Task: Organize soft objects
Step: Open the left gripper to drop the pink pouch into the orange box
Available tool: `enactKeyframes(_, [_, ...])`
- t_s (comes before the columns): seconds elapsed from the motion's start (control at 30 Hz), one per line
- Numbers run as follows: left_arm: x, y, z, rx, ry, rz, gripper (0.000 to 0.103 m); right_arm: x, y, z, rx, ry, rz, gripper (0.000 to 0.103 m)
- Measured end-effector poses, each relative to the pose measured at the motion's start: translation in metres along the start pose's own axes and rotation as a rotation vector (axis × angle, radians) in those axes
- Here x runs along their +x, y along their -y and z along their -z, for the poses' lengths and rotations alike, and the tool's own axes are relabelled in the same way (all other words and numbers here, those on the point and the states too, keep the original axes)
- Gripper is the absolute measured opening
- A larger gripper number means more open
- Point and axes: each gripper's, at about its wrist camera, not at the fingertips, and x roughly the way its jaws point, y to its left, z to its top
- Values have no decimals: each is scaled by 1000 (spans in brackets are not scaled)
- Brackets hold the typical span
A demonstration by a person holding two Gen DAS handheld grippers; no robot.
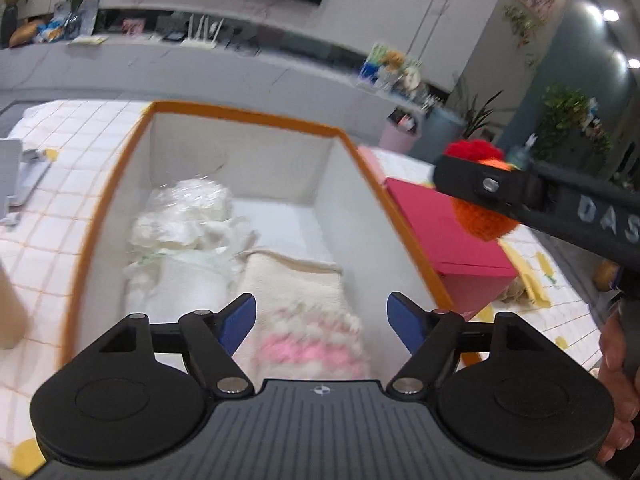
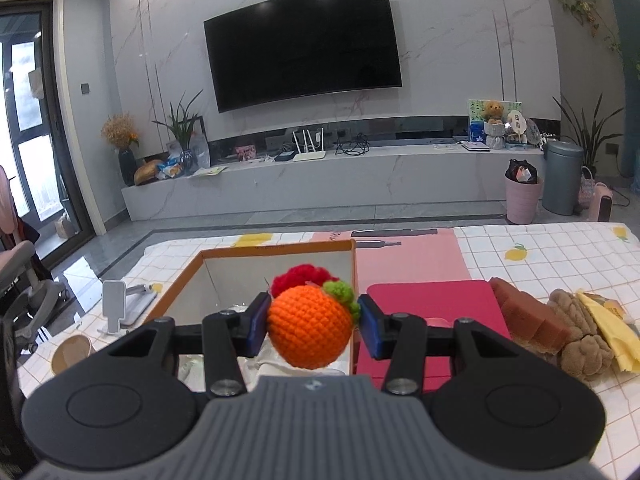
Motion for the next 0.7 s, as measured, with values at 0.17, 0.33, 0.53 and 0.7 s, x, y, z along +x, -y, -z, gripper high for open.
enactKeyframes(0.17, [-10,-31,-18,-90,-82,-11,85,9,-1,-11,-11,-38,-19,47])
enactKeyframes(0.33, [-26,-44,-29,-54,-90,-120,92,46,-13,-27,-124,-160,-60,47])
enactKeyframes(0.53, [-36,-61,-34,-96,-100,-48,91,121,-27,-37,-224,-378,-53,47])
enactKeyframes(0.7, [-35,-57,-34,-54,-108,-51,91,172,-44,-29,-322,-544,-8,47])
